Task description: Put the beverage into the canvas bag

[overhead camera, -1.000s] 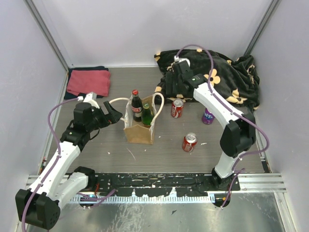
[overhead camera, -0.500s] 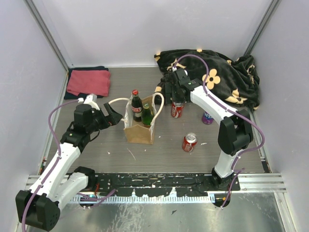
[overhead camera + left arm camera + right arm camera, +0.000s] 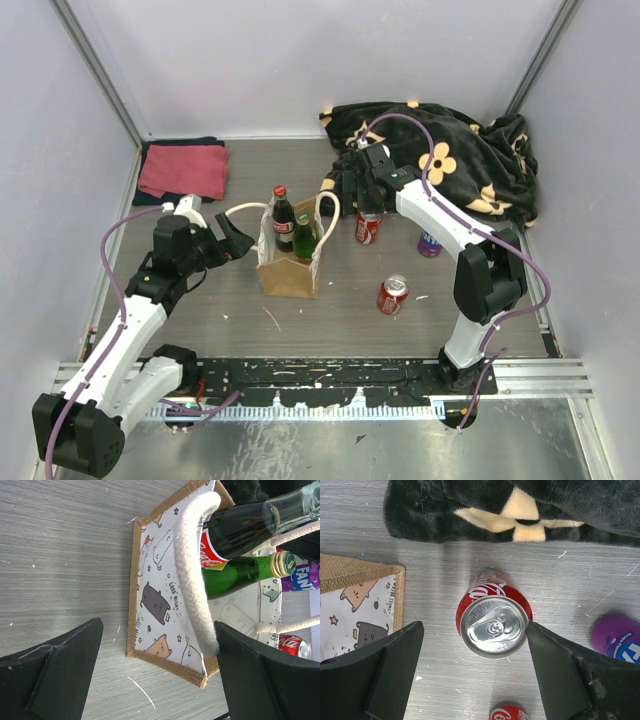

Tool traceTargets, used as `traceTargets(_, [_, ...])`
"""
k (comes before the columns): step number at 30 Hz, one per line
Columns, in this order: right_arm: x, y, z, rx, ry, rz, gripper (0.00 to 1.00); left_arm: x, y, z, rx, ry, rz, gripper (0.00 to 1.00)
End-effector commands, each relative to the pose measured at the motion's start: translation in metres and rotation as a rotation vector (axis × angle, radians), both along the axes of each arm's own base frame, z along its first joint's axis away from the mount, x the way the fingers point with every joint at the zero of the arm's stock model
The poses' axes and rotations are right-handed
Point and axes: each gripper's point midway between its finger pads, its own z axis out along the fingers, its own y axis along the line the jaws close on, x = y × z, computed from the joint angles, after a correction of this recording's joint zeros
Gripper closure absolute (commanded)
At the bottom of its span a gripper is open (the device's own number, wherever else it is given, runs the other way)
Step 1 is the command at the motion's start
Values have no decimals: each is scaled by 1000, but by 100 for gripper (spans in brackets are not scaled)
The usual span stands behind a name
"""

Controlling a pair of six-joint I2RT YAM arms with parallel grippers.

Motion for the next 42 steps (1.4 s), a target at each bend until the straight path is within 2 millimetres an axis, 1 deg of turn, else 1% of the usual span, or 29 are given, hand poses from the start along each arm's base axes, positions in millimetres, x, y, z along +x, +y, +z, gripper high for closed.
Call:
traceTargets(1, [3, -2, 34, 26, -60, -15, 10, 1, -3, 1, -15, -9, -12, 2])
traceTargets(2, [5, -8, 34, -5, -68, -34, 10, 1, -3, 2, -16, -11, -13, 2])
traceTargets(3, [5, -10, 32, -15, -64, -39, 10, 1, -3, 2, -16, -10, -14, 2])
traceTargets(6, [2, -12, 25, -24, -49, -44, 10, 0, -3, 3, -16, -13, -14, 2])
traceTargets(8, [0, -12, 25, -12, -56, -47, 10, 0, -3, 2, -16, -13, -15, 2])
traceTargets(11, [0, -9, 34, 19, -95, -45, 10, -1, -3, 0, -15, -9, -15, 2])
traceTargets(15, [2, -9, 57, 42, -162, -48, 10, -2, -3, -1, -16, -7, -18, 2])
traceTargets(18, [4, -13, 73, 33, -201, -60, 10, -2, -3, -1, -18, -7, -17, 2])
traceTargets(21, [6, -17, 74, 4, -196, -62, 10, -1, -4, -1, -22, -5, -17, 2])
traceTargets(24, [7, -17, 64, -15, -168, -62, 10, -1, -4, 0, -22, -8, -16, 2])
traceTargets(31, [2, -17, 16, -57, -57, -65, 10, -3, -3, 0, -21, -8, -17, 2])
traceTargets(33, [0, -17, 6, -60, -40, -63, 10, -3, -3, -1, -22, -7, -18, 2])
traceTargets(39, [-5, -19, -17, -74, 10, -63, 9, -4, -3, -2, -22, -7, -18, 2])
traceTargets(42, [-8, -20, -23, -80, 23, -64, 9, -4, -3, -1, -23, -8, -19, 2])
